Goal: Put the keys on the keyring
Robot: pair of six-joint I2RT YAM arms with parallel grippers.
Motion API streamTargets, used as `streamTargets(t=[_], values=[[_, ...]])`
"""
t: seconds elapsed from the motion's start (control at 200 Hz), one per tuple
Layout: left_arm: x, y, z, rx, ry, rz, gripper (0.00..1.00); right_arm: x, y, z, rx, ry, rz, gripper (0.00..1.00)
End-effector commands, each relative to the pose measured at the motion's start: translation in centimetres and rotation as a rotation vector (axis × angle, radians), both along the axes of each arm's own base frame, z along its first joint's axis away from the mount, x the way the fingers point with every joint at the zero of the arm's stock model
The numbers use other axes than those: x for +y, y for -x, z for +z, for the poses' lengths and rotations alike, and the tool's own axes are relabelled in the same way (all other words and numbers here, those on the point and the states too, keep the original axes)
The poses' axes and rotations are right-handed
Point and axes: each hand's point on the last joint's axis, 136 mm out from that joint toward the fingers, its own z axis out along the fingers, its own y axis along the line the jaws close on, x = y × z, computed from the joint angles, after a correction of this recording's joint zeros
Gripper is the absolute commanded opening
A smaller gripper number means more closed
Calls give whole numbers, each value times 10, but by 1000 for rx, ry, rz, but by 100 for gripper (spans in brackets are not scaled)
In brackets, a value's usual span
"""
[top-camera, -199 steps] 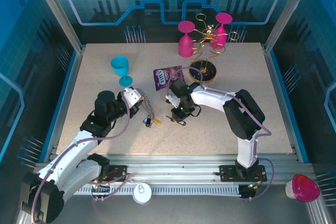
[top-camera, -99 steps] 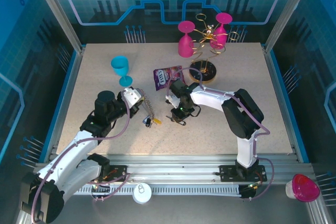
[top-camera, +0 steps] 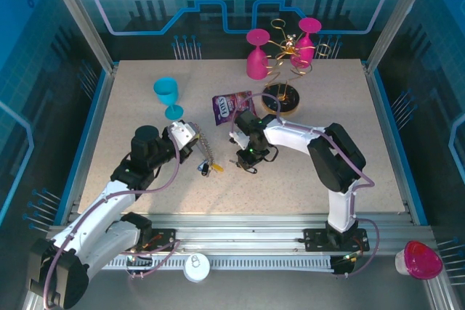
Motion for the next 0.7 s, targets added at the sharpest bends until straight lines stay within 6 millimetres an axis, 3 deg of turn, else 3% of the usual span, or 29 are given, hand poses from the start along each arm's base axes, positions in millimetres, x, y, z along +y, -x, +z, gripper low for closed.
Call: streamTargets(t=[0.0,0.695], values=[[-1,0,16,-67,15,-5,0,-6,0,10,-12,-9,-16,21],[0,0,15,-68,11,0,0,-3,3,2,9,-42,-24,17]])
